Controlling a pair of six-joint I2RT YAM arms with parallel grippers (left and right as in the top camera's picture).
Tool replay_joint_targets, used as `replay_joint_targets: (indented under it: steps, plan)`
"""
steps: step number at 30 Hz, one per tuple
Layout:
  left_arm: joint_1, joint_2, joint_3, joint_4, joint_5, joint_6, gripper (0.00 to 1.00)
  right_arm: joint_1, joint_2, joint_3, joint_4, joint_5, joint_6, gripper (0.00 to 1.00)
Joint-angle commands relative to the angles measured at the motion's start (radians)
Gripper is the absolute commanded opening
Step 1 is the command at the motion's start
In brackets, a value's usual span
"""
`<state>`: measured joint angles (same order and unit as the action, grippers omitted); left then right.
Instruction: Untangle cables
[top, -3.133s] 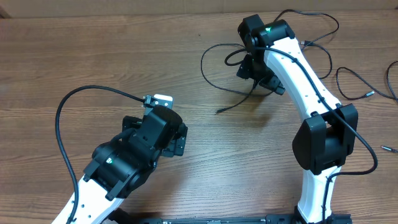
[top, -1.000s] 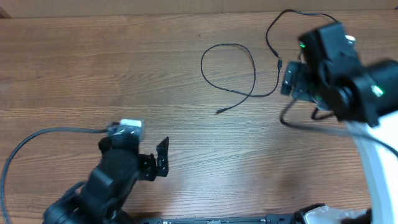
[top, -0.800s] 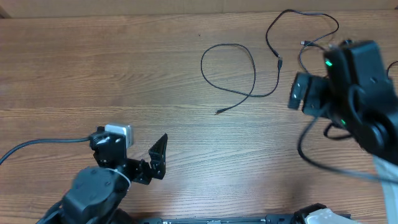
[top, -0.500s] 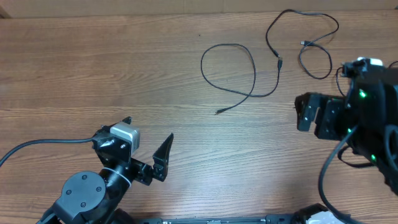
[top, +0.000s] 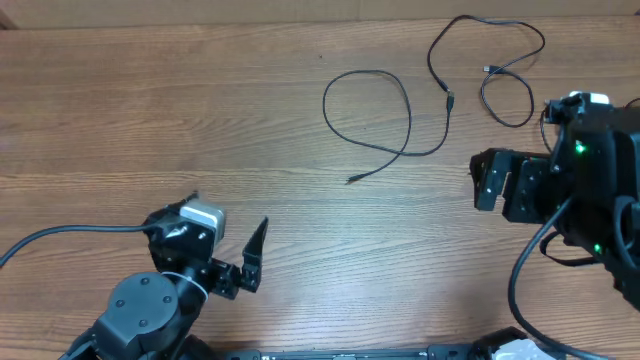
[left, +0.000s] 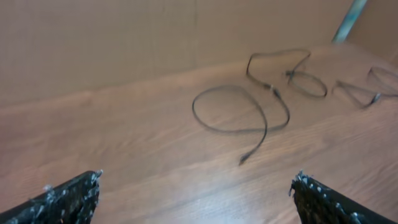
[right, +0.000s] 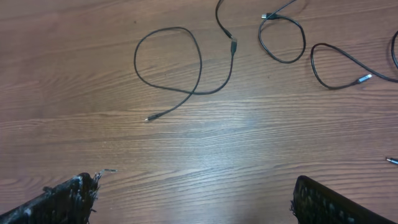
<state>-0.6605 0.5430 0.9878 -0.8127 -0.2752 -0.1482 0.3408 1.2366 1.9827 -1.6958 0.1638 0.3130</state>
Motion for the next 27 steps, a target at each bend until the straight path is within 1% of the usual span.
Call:
replay_joint_targets:
  steps: [1, 9, 13, 27]
  plan:
    - [-0.001, -0.007, -0.003, -0.047, -0.016, 0.018, 1.00, 0.002, 0.010, -0.001, 0.002, -0.001, -0.008, 1.00]
    - [-0.001, -0.008, -0.003, -0.195, -0.012, 0.017, 0.99, 0.002, 0.030, -0.001, 0.002, -0.001, -0.008, 1.00]
    - [-0.001, -0.008, -0.003, -0.245, -0.013, 0.018, 1.00, 0.002, 0.034, -0.001, 0.002, -0.001, -0.008, 1.00]
    - [-0.001, -0.008, -0.003, -0.280, -0.013, 0.018, 0.99, 0.002, 0.034, -0.001, 0.002, -0.001, -0.008, 1.00]
